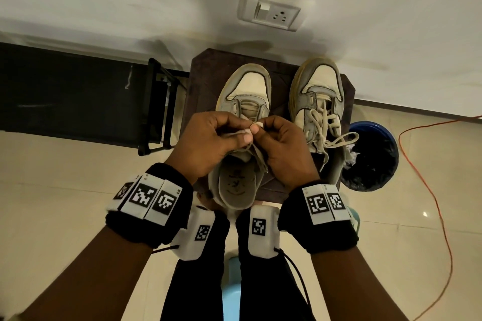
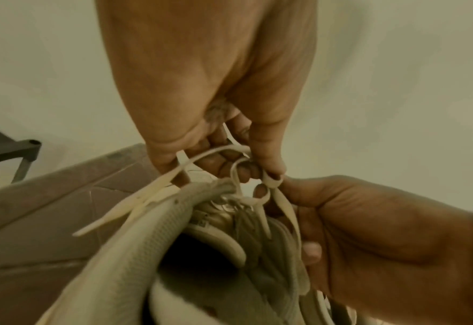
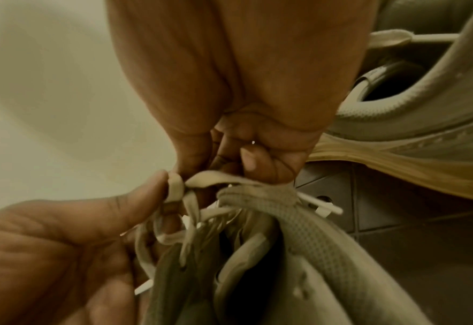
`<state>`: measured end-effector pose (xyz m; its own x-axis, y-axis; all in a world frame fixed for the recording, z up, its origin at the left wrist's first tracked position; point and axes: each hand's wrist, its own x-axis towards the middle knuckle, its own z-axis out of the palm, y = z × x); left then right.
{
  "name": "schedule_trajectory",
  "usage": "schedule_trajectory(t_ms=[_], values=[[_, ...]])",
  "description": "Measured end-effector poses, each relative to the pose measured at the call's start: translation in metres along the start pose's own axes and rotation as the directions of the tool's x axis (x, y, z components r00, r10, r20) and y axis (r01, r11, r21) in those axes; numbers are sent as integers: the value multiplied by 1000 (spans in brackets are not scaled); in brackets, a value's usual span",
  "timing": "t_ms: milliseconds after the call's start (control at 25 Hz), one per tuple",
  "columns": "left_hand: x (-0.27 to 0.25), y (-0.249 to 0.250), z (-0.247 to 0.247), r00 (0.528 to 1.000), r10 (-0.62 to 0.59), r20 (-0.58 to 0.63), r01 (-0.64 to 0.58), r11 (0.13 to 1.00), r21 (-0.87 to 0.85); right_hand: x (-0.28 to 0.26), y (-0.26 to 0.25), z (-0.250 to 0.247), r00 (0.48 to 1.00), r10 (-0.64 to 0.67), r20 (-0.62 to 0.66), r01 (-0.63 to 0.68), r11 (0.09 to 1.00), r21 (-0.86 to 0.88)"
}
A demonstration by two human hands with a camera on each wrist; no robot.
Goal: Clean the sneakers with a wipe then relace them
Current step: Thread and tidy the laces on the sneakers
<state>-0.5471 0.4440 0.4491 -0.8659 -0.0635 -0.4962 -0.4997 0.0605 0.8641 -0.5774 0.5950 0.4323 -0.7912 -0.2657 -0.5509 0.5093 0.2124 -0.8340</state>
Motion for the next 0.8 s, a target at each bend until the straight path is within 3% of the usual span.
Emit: schedule_trajectory(t_ms=[120,240,360,440,520,680,800], values=[[-1,-1,-3,989,147,-2,-140,944,299,-1,-3,-1,1000,0,18,-1,999,32],[-2,5,-3,962,256,97,-259,742,618,-4,-5,-3,999,-13,39,10,998,64],[-7,11,4,959,193,207,-275,459,845,-6,-6,-2,998,-27,64,24,998,59],[-9,13,6,970,139,198,-237,379,895,-7,-7,-1,997,-28,76,24,999,47],[-10,18,4,982,125,138,-175,365,914,-8,-10,-2,997,-28,70,26,999,30],[-11,29,0,998,32,55,-63,429,901,-10,-11,-6,997,-45,64,48,998,-44],[-11,31,-7,997,-6,77,-60,570,820,-11,-10,-2,996,-65,55,71,992,-109]])
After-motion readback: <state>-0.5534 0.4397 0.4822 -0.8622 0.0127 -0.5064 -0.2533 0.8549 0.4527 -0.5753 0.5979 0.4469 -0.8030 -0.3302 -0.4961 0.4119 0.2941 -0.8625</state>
